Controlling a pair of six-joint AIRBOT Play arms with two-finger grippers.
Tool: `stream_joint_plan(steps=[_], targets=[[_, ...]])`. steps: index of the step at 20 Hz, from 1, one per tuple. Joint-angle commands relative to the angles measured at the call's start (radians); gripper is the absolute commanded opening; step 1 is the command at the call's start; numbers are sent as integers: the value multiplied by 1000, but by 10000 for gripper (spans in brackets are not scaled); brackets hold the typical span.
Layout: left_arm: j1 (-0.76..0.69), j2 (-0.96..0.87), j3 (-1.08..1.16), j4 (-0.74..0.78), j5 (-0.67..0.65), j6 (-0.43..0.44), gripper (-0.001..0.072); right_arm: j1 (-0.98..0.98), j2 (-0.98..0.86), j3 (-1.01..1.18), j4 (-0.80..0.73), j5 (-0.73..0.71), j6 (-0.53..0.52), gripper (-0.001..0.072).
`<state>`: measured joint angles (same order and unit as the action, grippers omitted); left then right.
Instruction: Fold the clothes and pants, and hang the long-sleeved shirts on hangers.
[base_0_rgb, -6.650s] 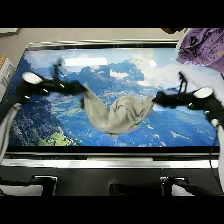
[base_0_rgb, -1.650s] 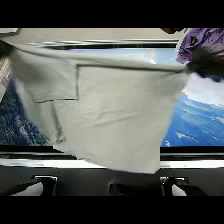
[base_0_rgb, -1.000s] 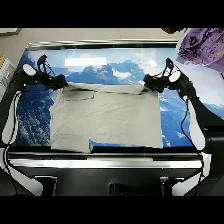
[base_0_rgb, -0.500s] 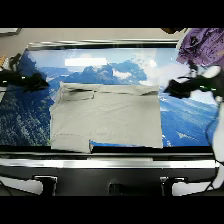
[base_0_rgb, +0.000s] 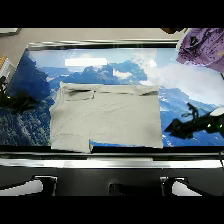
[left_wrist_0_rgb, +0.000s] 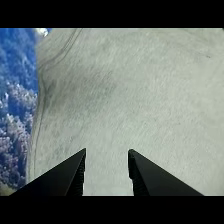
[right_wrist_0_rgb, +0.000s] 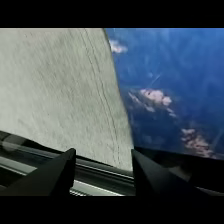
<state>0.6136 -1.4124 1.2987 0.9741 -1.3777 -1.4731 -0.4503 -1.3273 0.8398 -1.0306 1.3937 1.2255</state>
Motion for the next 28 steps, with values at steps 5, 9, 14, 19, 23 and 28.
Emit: stream_joint_plan(steps=[5, 9, 14, 19, 23, 28], targets=[[-2, 12, -36, 1, -27, -14, 324, -7, 17, -157, -6, -61, -36, 425], [6, 15, -66, 9, -48, -21, 324, -7, 17, -181, 9, -73, -28, 425], [56, 82, -229, 46, 19, 61, 325, -7, 17, -256, 102, -177, -37, 413], [131, 135, -430, -61, 81, 238, 326, -5, 18, -256, 201, -217, -66, 67], [135, 135, -548, -96, 137, 330, 326, -5, 25, -256, 211, -211, -70, 36], [135, 135, -591, -117, 173, 374, 326, -5, 61, -256, 224, -218, -70, 36]])
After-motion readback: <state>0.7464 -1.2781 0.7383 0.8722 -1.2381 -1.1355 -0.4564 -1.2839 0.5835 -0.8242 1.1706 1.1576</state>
